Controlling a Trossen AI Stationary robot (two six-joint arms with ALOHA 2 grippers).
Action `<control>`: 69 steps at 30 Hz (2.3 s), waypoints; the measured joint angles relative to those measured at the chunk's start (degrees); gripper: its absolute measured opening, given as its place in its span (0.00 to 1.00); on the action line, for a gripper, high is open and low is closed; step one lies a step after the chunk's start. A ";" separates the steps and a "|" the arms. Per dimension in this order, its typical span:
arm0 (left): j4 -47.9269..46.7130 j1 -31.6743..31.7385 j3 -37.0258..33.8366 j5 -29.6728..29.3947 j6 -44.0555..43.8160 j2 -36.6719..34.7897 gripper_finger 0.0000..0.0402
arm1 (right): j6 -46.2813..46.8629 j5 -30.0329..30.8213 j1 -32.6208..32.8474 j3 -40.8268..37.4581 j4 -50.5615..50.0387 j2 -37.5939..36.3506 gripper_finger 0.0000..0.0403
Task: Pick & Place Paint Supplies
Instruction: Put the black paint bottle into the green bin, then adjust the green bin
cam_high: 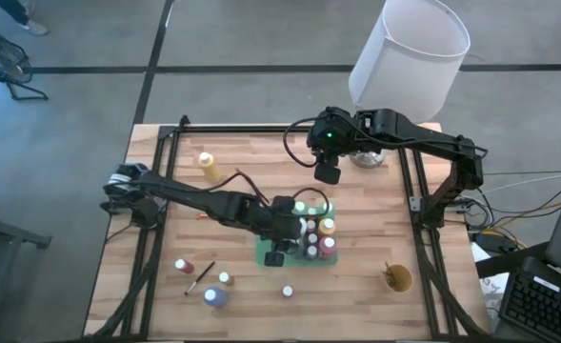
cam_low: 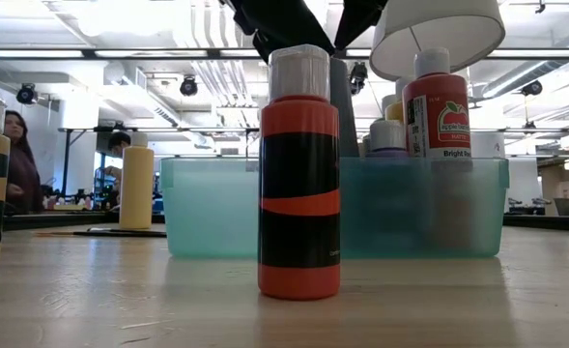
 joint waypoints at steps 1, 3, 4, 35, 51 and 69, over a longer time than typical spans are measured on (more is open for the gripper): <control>0.16 0.07 0.00 0.00 0.15 0.16 0.31 | 0.00 0.00 -0.02 0.00 0.02 0.00 0.39; 0.26 0.21 0.00 0.06 0.58 0.63 0.31 | 0.00 0.00 -0.02 0.00 0.02 0.00 0.38; 0.27 0.29 0.00 0.07 0.85 0.85 0.31 | -0.01 0.00 -0.02 0.00 0.02 0.00 0.37; -1.34 2.45 -0.09 -3.79 4.27 1.28 0.41 | 0.00 -0.04 -0.04 -0.11 0.00 0.00 0.12; -24.23 2.39 13.56 -7.99 6.04 0.16 0.42 | 0.66 -0.54 0.00 -0.37 -0.08 0.00 0.23; -13.68 12.28 -15.48 -10.60 3.14 -16.36 0.42 | -0.17 -0.48 -0.02 -3.87 -0.07 0.00 0.35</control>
